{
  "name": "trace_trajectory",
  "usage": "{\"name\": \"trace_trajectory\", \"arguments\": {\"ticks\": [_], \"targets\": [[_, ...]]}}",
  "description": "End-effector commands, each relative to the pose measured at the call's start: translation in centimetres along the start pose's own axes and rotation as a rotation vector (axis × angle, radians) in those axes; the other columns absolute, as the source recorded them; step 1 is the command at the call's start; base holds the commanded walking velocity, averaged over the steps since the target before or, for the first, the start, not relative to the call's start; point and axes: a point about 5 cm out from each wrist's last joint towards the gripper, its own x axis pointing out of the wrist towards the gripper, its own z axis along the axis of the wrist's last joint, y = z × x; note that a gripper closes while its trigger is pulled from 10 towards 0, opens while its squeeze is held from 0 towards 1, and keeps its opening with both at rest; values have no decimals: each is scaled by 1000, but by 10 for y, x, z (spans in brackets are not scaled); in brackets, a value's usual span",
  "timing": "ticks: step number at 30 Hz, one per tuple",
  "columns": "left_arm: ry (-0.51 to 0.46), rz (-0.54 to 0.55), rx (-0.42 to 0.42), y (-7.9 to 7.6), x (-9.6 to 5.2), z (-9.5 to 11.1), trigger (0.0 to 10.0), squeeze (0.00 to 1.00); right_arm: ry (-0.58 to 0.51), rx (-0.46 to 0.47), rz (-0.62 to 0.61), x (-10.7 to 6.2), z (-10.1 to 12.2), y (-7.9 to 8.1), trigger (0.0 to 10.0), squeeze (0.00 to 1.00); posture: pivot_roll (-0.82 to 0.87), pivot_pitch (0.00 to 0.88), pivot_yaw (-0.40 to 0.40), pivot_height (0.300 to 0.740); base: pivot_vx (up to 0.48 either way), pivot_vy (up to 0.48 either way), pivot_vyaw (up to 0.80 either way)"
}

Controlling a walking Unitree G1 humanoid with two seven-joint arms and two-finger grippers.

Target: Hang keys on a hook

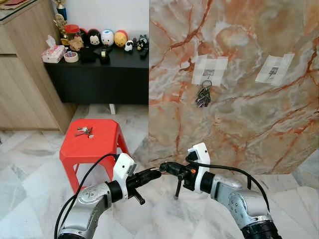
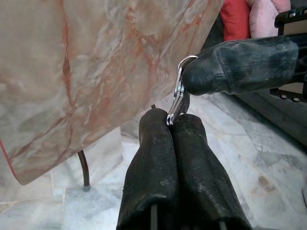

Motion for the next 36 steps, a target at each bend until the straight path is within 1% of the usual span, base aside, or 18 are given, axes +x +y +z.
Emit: {"name": "trace_trajectory", "arguments": {"ticks": [1,3,9,10,11,12,13,14,20,22,23,24,27,30,31,32,34,36], "targets": [[-19,5,-13,2,0,6,0,0,-1,-18,-8,0,3,-1,10000,0,16,61,-76,737,0,0,0],[-25,7,-19,3,-1,7,0,0,4,-38,-14,-1,2,-2,10000,0,16,61,-76,737,0,0,0],[-26,7,-21,3,-1,7,0,0,-6,-45,-12,-1,2,-2,10000,0,16,62,-75,737,0,0,0],[-27,7,-23,3,-1,7,0,0,-7,-45,-8,-1,2,-1,10000,537,16,62,-75,737,0,0,0],[-27,6,-24,3,-1,7,0,0,-8,-46,-9,-1,2,-2,10000,537,14,64,-76,737,0,0,0],[-27,6,-25,3,-1,7,0,0,-8,-60,-15,-2,2,-2,10000,890,14,65,-76,737,0,0,0],[-27,6,-27,3,-1,6,0,0,-8,-72,-20,-2,2,-3,10000,890,14,65,-76,737,0,0,0],[-26,6,-28,2,-2,6,0,0,-4,-77,-22,-2,2,-3,10000,1000,15,66,-78,737,0,0,0],[-8,8,-20,4,-4,3,0,0,16,-96,-54,-5,-1,-9,10000,1000,12,67,-79,737,0,0,0],[10,8,-7,4,-6,2,0,0,48,-127,-74,-6,-3,-12,10000,1000,12,69,-79,737,0,0,0],[10,8,-7,4,-6,2,0,0,48,-127,-74,-6,-3,-12,10000,1000,12,69,-79,737,0,0,0],[25,8,0,4,-7,0,0,0,69,-145,-87,-7,-5,-14,10000,1000,12,69,-79,737,0,0,0],[59,11,22,5,-10,-5,0,0,79,-150,-106,-8,-6,-17,10000,1000,13,70,-79,737,0,0,0],[116,22,58,7,-15,-13,0,0,124,-189,-157,-11,-9,-25,10000,1000,13,70,-79,737,0,0,0],[155,34,82,9,-18,-18,0,0,168,-233,-189,-13,-12,-30,10000,1000,14,72,-79,737,0,0,0],[155,34,82,9,-18,-18,0,0,168,-233,-189,-13,-12,-30,10000,1000,14,72,-79,737,0,0,0],[244,63,141,14,-23,-28,0,0,254,-300,-282,-17,-21,-43,10000,1000,13,72,-79,737,0,0,0],[293,80,182,16,-26,-33,0,0,290,-321,-321,-18,-26,-47,10000,1000,15,71,-80,737,0,0,0]]}}
